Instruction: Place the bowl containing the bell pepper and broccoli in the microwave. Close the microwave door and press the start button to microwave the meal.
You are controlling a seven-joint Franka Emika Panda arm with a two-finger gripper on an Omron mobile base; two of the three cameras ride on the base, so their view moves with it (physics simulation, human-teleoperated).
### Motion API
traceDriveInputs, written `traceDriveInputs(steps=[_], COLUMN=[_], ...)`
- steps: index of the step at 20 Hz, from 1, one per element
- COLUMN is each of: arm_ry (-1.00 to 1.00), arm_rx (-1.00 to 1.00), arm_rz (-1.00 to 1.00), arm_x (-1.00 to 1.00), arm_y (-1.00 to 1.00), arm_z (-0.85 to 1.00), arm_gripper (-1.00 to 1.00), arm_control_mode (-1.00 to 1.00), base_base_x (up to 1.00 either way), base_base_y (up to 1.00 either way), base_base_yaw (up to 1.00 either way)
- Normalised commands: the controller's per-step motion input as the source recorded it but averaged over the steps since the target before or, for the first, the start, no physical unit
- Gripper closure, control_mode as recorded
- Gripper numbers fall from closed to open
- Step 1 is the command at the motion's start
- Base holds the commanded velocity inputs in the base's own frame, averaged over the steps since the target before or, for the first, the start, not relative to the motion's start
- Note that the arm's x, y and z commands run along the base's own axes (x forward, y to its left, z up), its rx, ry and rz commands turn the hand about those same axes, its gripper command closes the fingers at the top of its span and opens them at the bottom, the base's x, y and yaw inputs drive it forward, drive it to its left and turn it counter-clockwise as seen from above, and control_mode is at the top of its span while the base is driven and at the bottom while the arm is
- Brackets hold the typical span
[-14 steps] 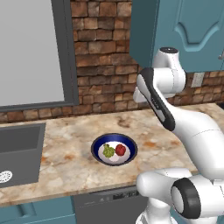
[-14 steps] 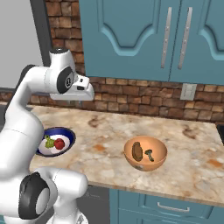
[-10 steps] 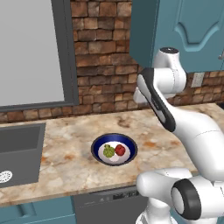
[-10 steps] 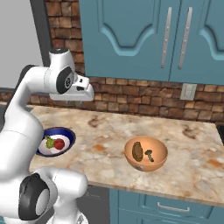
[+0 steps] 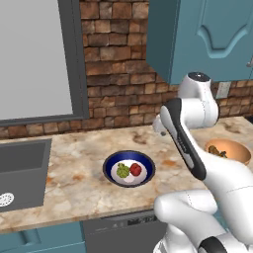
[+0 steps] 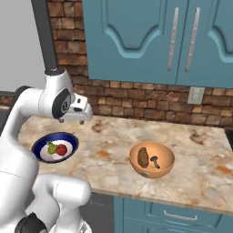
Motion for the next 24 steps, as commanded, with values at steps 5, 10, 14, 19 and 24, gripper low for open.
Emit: traceDriveInputs(steps=[5,10,14,19,24], arm_ry=[0.0,0.08,0.16,0.18,0.18], arm_rx=[0.11,0.12,0.13,0.14,0.13], arm_rz=[-0.03,0.0,0.0,0.0,0.0], arm_x=[-0.29,-0.02,0.01,0.17,0.42], arm_y=[0.04,0.1,0.13,0.1,0.1], arm_z=[-0.55,-0.5,-0.55,-0.42,-0.26], arm_gripper=[-1.0,-1.0,-1.0,-1.0,-1.0], arm_control_mode=[-1.0,-1.0,-1.0,-1.0,-1.0], base_base_x=[0.0,0.0,0.0,0.0,0.0], base_base_y=[0.0,0.0,0.0,0.0,0.0], base_base_yaw=[0.0,0.0,0.0,0.0,0.0])
